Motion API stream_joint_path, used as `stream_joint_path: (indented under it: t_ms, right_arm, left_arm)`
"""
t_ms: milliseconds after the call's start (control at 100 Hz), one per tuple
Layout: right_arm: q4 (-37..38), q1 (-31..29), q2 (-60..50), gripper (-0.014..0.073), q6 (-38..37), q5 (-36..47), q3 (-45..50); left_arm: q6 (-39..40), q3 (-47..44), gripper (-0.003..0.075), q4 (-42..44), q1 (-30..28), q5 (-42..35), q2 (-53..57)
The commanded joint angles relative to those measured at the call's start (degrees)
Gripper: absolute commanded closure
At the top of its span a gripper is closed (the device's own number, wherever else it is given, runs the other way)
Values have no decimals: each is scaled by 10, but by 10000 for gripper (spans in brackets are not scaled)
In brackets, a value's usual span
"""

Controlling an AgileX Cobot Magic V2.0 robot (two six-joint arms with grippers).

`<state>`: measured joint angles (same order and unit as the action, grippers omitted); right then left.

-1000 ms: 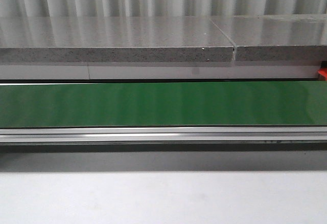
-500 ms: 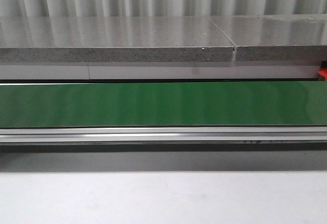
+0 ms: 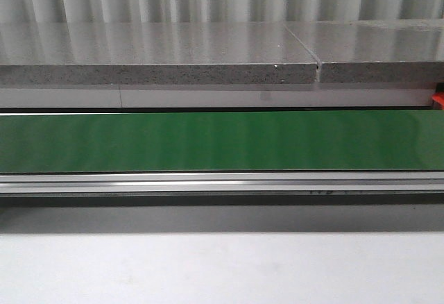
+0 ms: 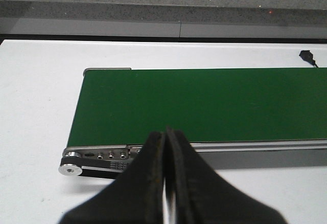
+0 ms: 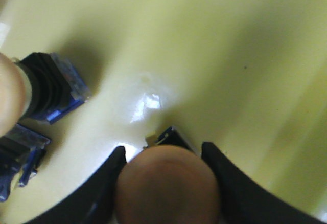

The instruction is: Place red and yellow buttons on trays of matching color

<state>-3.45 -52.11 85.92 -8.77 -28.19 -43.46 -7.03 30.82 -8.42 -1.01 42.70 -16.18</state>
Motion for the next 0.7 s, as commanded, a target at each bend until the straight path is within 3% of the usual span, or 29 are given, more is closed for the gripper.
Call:
stream_joint_path:
  t_ms: [0,230,320,540,690]
  right_arm:
    - [-4,-1,-16,599,-1,34,-2]
    - [-9,-1,-16,567,-1,35,0]
    - [-9,-1,-16,470,-1,33,0]
    - [-9,-1,-16,99,-1,27,0]
    - [-9,-1,-38,60,-1,25,-1]
  left_arm:
    - [2,15,741,-11,4,-41,-5]
    - [2,15,741,-11,4,-41,-5]
    - [2,15,741,-11,4,-41,-5]
    - [2,15,741,-11,4,-41,-5]
    - [2,15,741,-11,4,-41,-5]
